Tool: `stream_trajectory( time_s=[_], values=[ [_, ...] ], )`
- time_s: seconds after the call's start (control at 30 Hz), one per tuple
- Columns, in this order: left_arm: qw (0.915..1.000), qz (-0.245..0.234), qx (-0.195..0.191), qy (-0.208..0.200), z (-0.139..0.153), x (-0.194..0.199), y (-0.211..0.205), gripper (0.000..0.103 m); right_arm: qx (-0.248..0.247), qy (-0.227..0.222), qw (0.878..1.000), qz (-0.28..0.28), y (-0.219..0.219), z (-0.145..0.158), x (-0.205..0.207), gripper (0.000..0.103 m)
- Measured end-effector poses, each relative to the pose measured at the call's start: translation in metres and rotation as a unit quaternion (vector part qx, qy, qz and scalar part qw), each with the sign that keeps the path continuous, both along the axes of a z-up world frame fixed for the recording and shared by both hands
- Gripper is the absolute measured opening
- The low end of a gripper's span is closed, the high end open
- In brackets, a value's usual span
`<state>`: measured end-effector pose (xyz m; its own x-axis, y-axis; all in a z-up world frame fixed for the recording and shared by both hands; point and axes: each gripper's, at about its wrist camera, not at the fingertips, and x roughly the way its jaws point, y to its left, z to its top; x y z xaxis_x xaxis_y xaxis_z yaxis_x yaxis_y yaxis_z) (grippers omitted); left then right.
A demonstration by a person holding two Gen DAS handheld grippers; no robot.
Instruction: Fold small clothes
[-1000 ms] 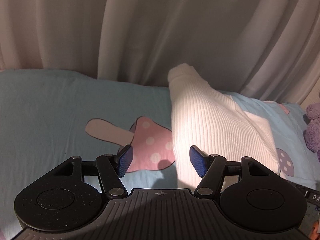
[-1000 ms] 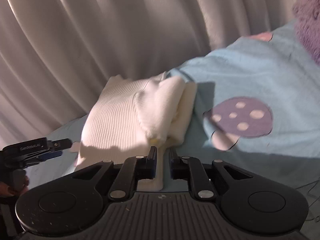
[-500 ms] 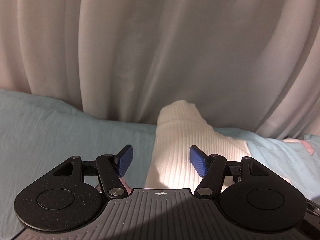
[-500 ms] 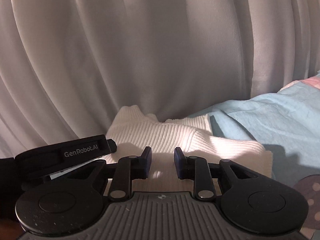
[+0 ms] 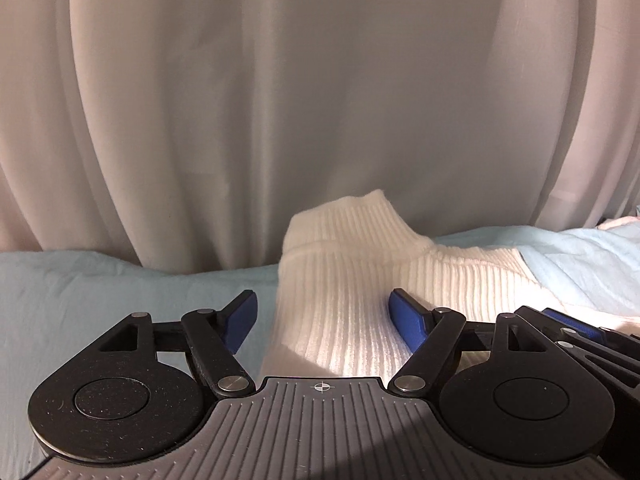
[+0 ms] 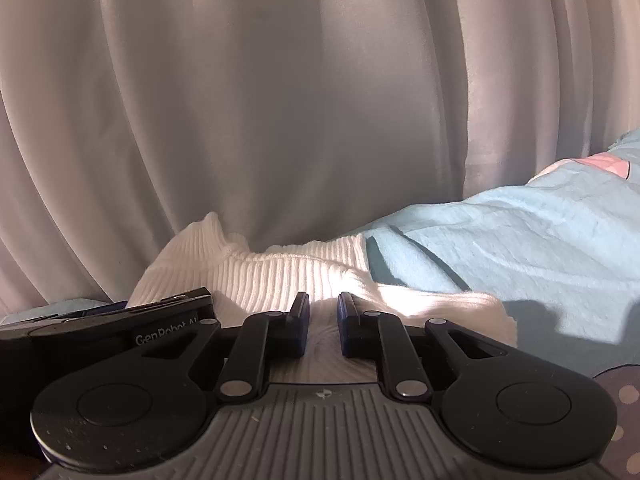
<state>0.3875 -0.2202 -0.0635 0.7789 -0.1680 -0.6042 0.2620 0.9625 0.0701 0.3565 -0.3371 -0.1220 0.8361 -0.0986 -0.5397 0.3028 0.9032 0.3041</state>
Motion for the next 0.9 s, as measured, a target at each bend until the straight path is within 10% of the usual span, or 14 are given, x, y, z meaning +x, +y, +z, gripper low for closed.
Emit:
stream_trajectory(
  time_s=[0.4,0.63,0.9],
  values=[
    [0.9968,0.002,-0.048,0.064,0.005,-0.002,0.017,0.095,0.030,0.019,0.999,0.031,-0.020,0.025,-0.041,0.022],
    [0.9559,-0.024,-0.231,0.179,0.019,-0.012,0.104,0.096,0.267,0.026,0.963,0.032,-0.096,0.006,-0.123,0.056],
    [0.9268,-0.062,-0.282,0.240,0.007,-0.022,0.123,0.093,0.358,0.041,0.932,0.038,-0.108,-0.027,-0.113,0.056]
  ],
)
